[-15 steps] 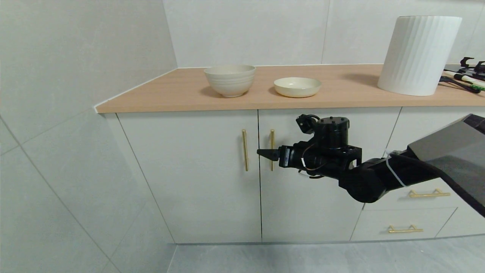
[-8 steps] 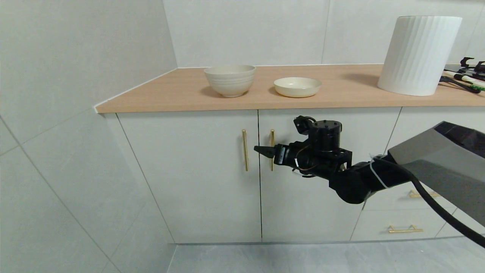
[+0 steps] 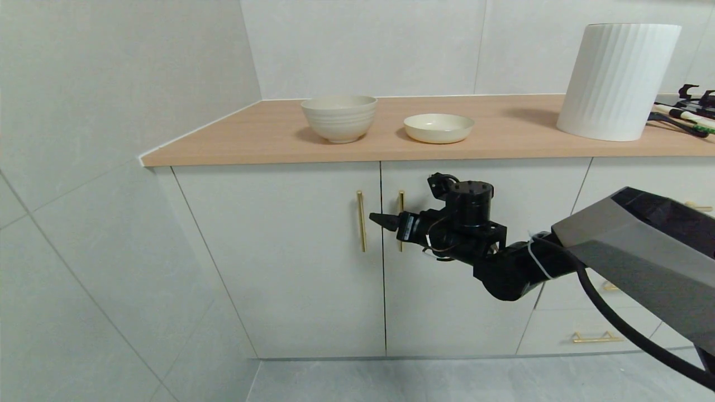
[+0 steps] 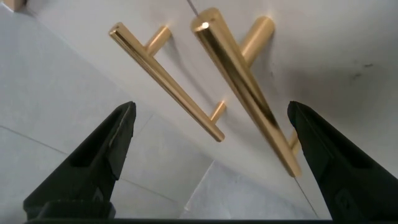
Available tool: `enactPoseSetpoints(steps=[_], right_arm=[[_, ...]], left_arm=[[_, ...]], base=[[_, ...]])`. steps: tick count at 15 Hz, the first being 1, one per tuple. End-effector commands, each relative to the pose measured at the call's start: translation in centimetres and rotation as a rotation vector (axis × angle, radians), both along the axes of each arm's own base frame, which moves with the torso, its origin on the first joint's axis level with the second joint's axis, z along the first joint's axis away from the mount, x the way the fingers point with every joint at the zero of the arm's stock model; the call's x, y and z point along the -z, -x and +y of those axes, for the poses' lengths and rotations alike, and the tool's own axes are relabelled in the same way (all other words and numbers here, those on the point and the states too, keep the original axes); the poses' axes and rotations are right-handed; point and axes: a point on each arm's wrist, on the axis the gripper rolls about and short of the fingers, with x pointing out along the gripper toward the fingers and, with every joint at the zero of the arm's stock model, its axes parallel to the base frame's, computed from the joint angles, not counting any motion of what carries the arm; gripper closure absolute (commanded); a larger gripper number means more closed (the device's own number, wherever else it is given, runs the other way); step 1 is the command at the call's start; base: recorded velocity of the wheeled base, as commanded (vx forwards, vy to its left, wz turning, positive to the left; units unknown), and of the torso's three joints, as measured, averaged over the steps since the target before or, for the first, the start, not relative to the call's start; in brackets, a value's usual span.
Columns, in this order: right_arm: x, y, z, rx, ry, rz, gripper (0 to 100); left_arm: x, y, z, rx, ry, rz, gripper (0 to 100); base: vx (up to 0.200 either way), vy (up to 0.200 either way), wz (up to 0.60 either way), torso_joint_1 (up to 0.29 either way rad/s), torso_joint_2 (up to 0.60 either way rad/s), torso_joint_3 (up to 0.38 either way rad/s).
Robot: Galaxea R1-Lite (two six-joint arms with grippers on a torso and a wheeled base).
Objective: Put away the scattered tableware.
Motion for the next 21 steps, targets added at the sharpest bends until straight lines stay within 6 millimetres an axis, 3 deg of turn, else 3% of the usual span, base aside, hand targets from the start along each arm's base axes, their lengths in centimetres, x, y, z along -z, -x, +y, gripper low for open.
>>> enactPoseSetpoints(steps=[1, 6, 12, 20, 21], right_arm=[[0.3, -0.1, 0.1, -0.003, 0.001, 0.003, 0], [0.3, 0.6, 1.3, -0.028, -0.026, 0.020, 0], [-0.1, 1.3, 1.0, -0.048, -0.027, 0.034, 0], [-2.0, 5.0, -1.2, -0.203, -0.020, 0.078, 0], [-2.9, 6.8, -2.2, -0.235, -0.017, 0.088, 0]], left_arm=[[0.0, 0.0, 0.0, -0.002, 0.001, 0.002, 0], [0.0, 0.0, 0.0, -0.002, 0.001, 0.000, 0], [0.0, 0.0, 0.0, 0.000, 0.001, 0.002, 0], [0.0, 0.0, 0.0, 0.000, 0.001, 0.002, 0], [0.0, 0.0, 0.0, -0.002, 0.001, 0.002, 0]], base=[[0.000, 0.000, 0.00, 0.000, 0.00, 0.000], [0.000, 0.000, 0.00, 0.000, 0.00, 0.000], [0.000, 0.000, 0.00, 0.000, 0.00, 0.000], [0.000, 0.000, 0.00, 0.000, 0.00, 0.000], [0.000, 0.000, 0.00, 0.000, 0.00, 0.000]])
